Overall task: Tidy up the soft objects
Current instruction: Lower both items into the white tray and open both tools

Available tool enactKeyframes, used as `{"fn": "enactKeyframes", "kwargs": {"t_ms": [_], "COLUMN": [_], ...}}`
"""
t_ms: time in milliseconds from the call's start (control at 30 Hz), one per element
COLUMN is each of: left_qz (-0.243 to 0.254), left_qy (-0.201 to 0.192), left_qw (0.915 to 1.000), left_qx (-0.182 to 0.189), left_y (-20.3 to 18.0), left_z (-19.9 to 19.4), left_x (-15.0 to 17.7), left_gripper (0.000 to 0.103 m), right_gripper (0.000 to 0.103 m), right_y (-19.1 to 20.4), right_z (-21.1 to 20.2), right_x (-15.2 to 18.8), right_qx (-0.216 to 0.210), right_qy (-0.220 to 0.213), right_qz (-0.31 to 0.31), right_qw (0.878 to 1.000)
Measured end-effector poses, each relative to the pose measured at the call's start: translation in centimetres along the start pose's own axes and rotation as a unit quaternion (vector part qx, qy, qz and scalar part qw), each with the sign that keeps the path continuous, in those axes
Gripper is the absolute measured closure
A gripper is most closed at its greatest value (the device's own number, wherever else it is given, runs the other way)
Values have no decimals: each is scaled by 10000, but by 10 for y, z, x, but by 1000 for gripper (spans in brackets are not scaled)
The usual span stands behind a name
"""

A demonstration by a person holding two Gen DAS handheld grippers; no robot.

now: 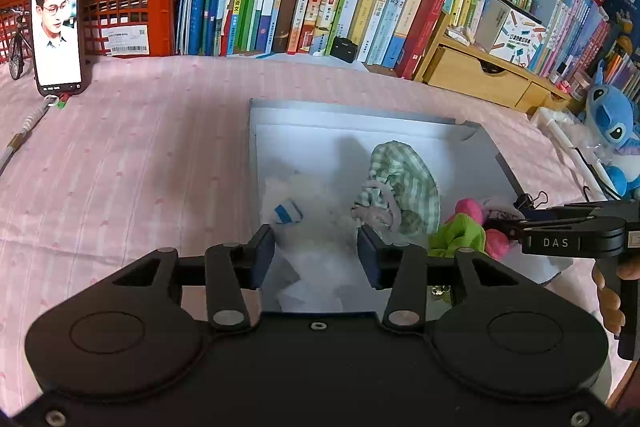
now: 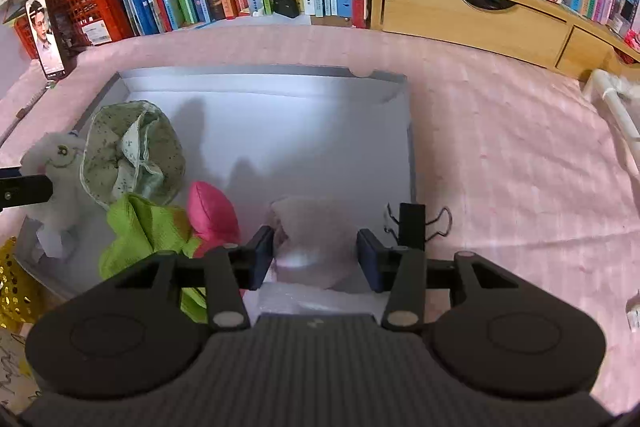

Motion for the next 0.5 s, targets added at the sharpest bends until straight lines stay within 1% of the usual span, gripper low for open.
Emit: {"fn": "enactKeyframes", "kwargs": {"t_ms": [100, 167, 367, 500], "left_qz": [-18, -26, -60, -96], "left_qy": [-16, -57, -252, -408], "left_qw": [10000, 10000, 9997, 9991], "left_qx": [16, 29, 27, 28], "left_y": [0, 1, 6, 13], "left_z": [-4, -7, -24, -36], "left_x": [0, 1, 3, 8], "left_gripper": [53, 46, 30, 26], "right_gripper": [40, 35, 25, 20], "right_y": [1, 2, 6, 8], "right_z": [-3, -7, -26, -43], "right_x": [1, 0, -1, 2], "right_qx": [-32, -62, -215, -236], "right_qy": [-73, -152, -439, -678], "right_qz": [-2, -5, 8, -70], "right_qw": [10000, 9999, 9988, 9974]}}
Point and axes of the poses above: each gripper's, at about its wrist camera, not at the fingertips, and z roughly the way its jaws point, y to its left, x to its underside, the point moved 3 cm from there along z, roughly the way its jaws point, and after that the axes turned 12 degrees about -x, right-handed, at the moved point
